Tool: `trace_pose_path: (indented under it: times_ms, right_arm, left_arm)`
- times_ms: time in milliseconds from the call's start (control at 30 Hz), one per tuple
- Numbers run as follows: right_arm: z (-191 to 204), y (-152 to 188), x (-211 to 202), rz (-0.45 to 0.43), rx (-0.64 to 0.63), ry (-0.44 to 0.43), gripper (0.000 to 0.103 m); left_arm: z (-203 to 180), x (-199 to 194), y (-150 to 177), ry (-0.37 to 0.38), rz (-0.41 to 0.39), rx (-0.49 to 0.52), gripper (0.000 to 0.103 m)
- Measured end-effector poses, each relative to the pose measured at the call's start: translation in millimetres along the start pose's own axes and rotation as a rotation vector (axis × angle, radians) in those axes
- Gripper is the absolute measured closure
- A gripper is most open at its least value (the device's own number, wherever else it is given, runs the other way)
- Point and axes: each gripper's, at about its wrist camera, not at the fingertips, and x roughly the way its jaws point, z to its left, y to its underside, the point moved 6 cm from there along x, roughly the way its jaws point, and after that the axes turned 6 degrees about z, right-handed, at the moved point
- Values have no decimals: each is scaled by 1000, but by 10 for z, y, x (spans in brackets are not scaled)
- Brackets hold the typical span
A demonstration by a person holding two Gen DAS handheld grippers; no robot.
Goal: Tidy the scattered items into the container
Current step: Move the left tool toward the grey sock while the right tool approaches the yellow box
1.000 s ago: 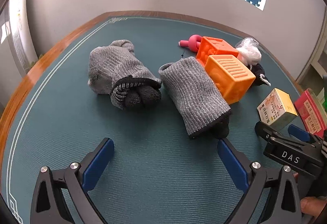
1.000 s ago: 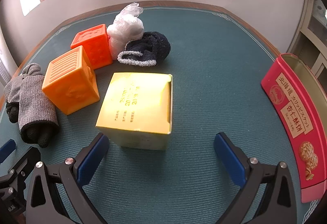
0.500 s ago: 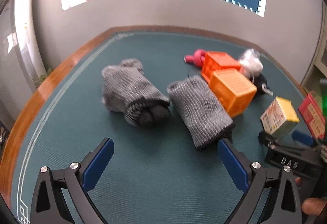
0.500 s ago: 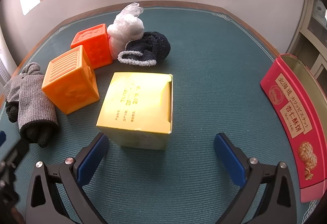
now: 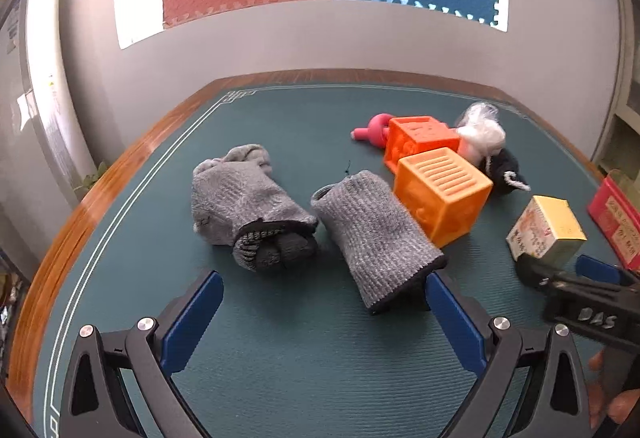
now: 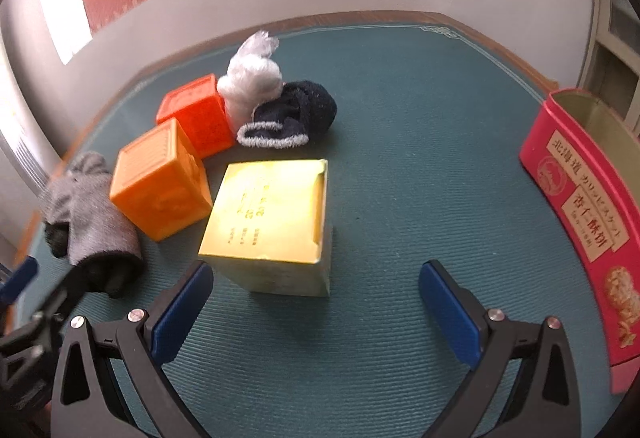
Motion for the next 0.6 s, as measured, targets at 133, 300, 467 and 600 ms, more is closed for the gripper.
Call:
trace_pose_path:
  times_ms: [133,300,467,600]
  right_arm:
    - [-35,-29,1,-9,-8,-17,0]
    - [-64,-68,-32,-42,-20,-11,0]
    - [-124,-120,-30,-59,-20,-17,0]
    - [-156,-204,-34,-72,-37,-8,0]
  left_arm:
    - [19,26,19,-2,11,19,1]
    - [11,70,31,7,20,51,1]
    - [30,123,11,43,36,71,1]
    - [180,132,-15,97,50,63,1]
